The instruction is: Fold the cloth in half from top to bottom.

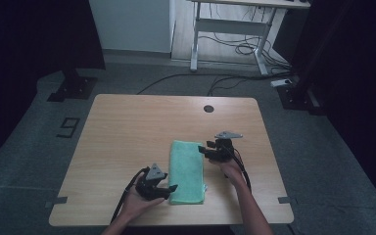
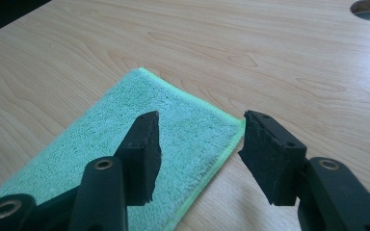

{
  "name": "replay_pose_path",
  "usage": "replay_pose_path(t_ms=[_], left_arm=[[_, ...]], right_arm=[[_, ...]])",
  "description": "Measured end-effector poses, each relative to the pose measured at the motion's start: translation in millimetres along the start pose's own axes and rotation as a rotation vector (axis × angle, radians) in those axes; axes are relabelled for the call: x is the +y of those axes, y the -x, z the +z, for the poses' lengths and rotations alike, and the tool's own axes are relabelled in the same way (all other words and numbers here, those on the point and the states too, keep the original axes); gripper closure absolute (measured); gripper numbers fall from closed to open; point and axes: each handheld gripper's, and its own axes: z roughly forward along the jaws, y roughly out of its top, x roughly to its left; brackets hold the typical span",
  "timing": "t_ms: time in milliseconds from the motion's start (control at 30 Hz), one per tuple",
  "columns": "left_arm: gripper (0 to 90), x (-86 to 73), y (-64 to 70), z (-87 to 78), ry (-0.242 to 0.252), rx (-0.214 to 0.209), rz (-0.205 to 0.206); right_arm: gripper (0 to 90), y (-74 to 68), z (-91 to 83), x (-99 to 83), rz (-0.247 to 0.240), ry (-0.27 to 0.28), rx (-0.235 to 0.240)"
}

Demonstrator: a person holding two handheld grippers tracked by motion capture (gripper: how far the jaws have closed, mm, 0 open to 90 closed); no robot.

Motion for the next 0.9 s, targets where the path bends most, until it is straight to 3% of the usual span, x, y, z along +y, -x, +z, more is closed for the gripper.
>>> replay_pose_path(t_ms=[300,700,900], left_arm=[[36.5,23.6,-30.0,4.7,0.008,0.035,-0.055],[38.1,46.3,-67.2,34.9,-0.012,0.095,-0.115],[37.6,51.6,-79.5,43.9,-0.021,0.079,-0.128]], right_arm=[[47.0,-0.5,-3.5,-4.4,-0.004,-0.009,0.001],[46.8,-1.8,11.1,-4.5,-0.018,-0.045,-0.019],[46.3,-0.3,15.0,-5.6,-0.013,-0.049,-0.012]])
